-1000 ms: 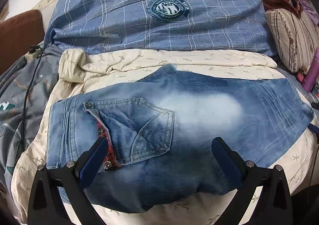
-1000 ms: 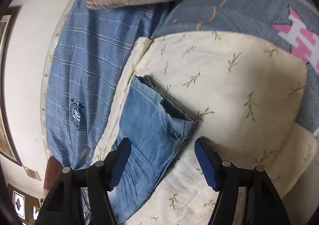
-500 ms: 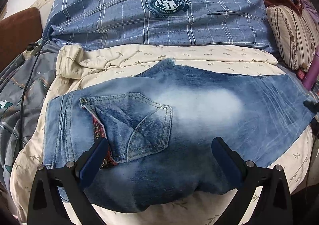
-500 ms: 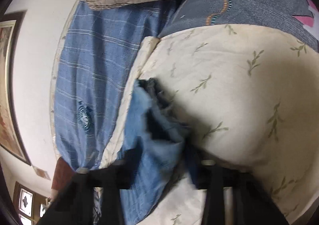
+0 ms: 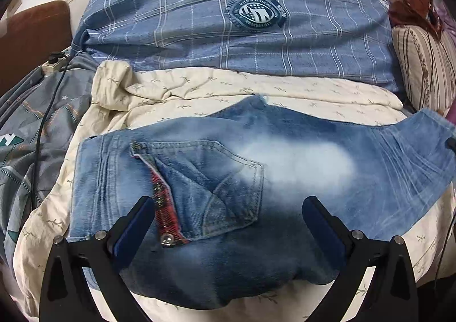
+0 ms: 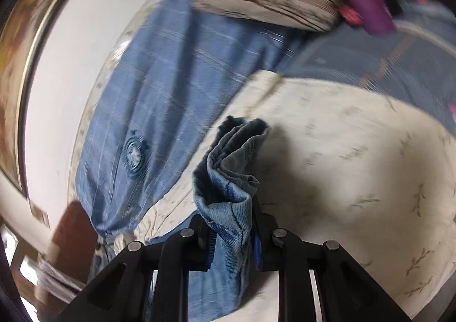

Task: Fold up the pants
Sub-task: 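Lift the leg hem with the right gripper and fold it toward the left gripper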

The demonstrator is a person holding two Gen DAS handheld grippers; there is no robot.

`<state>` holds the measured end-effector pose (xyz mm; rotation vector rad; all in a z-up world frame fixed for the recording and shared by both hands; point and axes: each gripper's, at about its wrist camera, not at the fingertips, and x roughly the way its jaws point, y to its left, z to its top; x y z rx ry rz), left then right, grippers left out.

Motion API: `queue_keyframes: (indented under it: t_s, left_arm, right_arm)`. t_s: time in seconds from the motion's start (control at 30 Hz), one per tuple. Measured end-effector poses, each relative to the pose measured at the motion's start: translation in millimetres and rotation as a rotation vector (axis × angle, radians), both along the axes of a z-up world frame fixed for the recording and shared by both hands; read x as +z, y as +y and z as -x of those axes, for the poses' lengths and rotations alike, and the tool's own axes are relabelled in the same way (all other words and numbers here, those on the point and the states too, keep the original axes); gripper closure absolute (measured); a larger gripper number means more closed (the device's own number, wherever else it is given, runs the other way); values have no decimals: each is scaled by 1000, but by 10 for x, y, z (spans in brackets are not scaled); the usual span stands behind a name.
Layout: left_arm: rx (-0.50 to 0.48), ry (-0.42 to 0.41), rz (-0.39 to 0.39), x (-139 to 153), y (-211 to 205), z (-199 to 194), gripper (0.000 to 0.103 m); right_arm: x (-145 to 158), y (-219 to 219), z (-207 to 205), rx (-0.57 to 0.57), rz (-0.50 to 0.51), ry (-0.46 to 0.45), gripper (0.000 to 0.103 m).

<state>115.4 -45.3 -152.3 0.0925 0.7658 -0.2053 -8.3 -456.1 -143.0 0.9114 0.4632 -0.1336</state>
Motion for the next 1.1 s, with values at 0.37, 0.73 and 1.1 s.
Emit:
queue_keyframes:
  t_s: [0.37, 0.73, 1.1]
  left_arm:
    - [29, -50, 22, 128, 191, 20, 0]
    - [116, -26, 59, 123, 555, -41, 0]
    - [82, -64, 64, 154, 320, -28, 0]
  right_arm:
    - [383, 1142, -318, 227, 195, -1, 82]
    - [-340, 2394, -828, 563, 448, 334, 55]
    - [20, 1772, -476, 489, 340, 84, 34]
